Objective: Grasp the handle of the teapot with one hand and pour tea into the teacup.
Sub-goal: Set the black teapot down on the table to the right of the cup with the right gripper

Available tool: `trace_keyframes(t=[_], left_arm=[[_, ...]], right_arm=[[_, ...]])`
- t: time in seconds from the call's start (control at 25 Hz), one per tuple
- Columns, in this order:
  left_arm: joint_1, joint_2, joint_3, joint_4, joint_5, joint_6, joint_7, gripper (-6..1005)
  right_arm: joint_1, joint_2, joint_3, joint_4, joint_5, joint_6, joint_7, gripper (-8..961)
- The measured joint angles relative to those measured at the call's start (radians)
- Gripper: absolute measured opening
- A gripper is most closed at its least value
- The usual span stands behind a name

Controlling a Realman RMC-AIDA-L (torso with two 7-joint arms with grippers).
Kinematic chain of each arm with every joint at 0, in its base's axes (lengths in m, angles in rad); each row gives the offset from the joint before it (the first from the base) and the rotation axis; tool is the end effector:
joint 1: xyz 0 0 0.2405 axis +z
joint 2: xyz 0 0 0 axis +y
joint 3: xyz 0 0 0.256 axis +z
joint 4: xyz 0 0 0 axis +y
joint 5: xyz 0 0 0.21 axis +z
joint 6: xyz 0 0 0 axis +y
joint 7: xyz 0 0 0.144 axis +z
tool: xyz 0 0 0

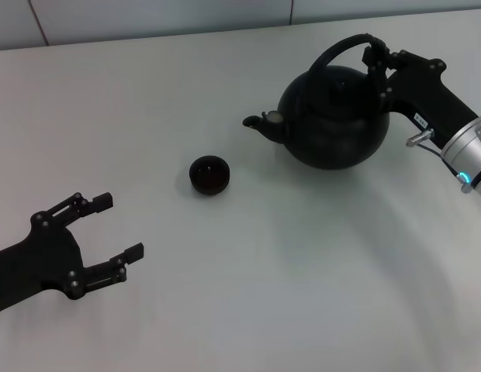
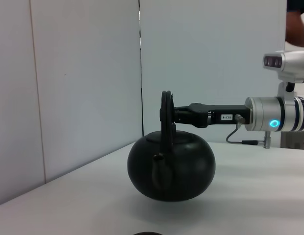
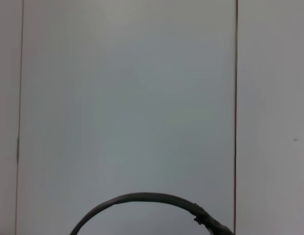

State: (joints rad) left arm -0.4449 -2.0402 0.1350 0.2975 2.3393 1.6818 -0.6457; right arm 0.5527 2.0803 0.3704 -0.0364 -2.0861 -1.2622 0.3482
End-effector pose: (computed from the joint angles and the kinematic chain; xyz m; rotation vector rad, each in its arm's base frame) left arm -0.3161 0.2580 -0.0185 -2.5843 -0.2376 -0.8114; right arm 0.3063 0.3445 -0.0190 -1.8637 0.4230 0.7568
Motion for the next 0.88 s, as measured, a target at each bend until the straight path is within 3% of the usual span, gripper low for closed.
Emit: trace_keyframes(t=[0.88], left_arm=[[0.0, -0.005, 0.0, 0.0, 0.0, -0.002, 0.0, 856]], right_arm=[[0.0, 0.0, 0.0, 0.001, 0.002, 0.041, -0.006, 84]])
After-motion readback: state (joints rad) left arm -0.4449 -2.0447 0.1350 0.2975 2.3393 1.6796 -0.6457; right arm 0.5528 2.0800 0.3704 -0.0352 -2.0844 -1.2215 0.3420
